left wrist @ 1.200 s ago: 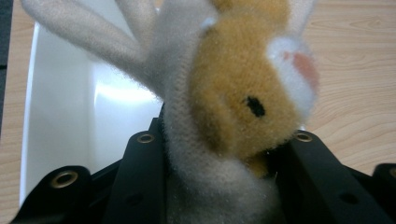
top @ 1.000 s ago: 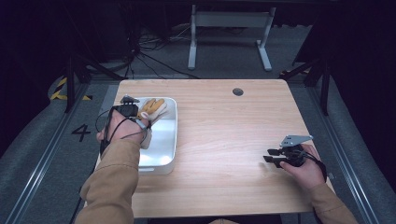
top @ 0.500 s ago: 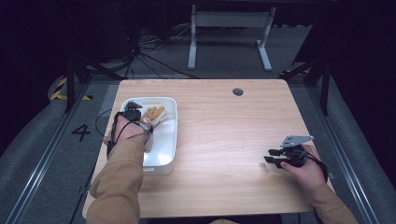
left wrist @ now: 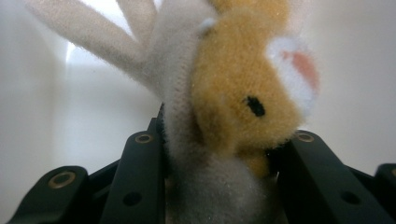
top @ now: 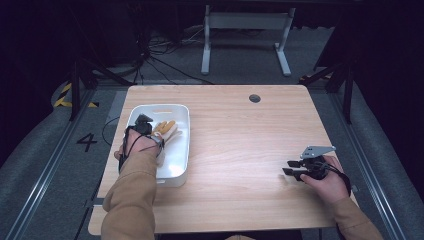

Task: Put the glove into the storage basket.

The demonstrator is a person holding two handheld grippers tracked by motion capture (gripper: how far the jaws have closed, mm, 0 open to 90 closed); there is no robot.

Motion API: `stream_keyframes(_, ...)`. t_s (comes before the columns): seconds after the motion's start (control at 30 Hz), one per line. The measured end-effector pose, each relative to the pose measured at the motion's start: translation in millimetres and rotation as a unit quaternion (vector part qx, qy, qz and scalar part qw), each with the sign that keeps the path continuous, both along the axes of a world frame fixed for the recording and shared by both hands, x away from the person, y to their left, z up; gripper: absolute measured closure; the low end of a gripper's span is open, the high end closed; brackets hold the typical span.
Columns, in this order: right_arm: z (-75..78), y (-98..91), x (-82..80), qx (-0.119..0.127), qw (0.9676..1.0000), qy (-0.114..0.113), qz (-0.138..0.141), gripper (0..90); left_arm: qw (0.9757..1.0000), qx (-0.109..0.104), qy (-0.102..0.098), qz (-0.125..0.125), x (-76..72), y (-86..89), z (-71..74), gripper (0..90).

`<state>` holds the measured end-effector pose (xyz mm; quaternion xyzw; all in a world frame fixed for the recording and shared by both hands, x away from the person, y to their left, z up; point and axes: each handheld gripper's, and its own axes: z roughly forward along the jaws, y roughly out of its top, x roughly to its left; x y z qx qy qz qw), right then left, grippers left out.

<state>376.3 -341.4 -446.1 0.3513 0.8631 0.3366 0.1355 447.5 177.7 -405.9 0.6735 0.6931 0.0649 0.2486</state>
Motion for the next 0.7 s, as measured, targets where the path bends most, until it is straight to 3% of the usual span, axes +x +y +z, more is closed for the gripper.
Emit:
stream_keyframes(0.33, -1.5, 0.6, 0.2, 0.000, 1.0000, 0.001, 0.002, 59.8, 0.9998, 0.002, 0.019, -0.006, 4.1, -3.8, -9.6, 63.2)
stream_keyframes(0.7, -4.0, 0.2, 1.0, 0.005, 1.0000, 0.005, 0.001, 58.6, 0.9995, 0.004, 0.032, 0.009, 6.7, -1.8, -13.7, 62.2)
